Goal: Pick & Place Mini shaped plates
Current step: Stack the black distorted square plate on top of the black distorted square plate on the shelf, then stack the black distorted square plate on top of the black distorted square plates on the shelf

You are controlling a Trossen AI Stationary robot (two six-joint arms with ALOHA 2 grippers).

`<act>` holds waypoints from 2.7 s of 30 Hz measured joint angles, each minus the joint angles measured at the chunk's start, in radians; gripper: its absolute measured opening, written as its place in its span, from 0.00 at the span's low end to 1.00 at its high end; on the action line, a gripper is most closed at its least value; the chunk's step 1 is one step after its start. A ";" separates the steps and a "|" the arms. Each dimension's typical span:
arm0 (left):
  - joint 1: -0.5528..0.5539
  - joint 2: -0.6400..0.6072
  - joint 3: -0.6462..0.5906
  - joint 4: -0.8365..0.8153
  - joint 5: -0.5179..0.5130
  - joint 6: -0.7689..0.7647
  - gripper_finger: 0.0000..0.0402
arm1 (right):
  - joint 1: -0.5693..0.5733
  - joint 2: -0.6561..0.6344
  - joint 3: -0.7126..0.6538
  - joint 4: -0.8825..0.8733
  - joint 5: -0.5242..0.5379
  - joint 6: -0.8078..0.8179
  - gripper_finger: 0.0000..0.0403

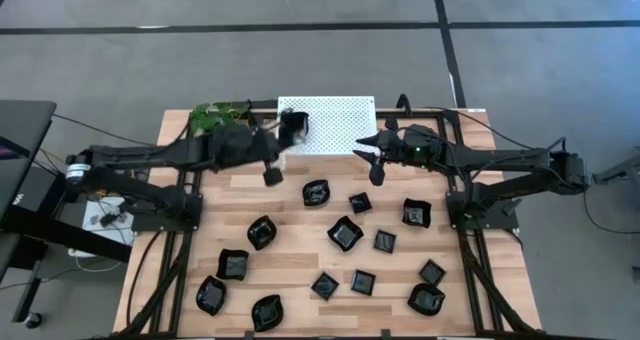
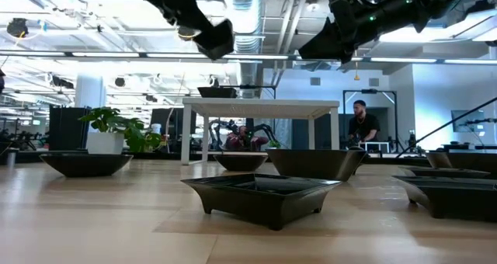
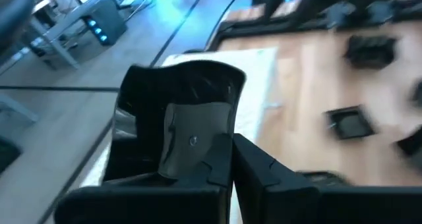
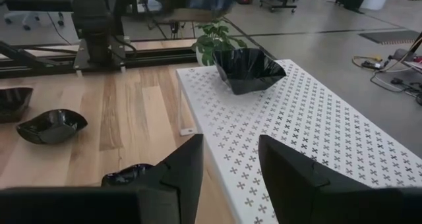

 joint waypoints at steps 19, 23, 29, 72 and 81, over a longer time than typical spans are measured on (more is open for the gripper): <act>0.225 0.189 0.010 0.001 0.185 0.213 0.02 | 0.001 0.000 0.000 -0.016 0.000 0.002 0.33; 0.246 0.207 0.010 0.001 0.185 0.213 0.02 | 0.001 0.000 0.000 -0.016 0.000 0.002 0.33; 0.244 0.209 0.010 0.001 0.172 0.263 0.07 | 0.001 0.000 0.000 -0.016 0.000 0.002 0.33; -0.157 0.204 -0.023 0.012 -0.112 0.125 0.27 | 0.358 0.009 0.067 -0.551 0.000 0.328 0.39; -0.155 0.204 -0.023 0.014 -0.112 0.130 0.27 | 0.475 0.004 0.067 -1.014 -0.063 0.746 0.39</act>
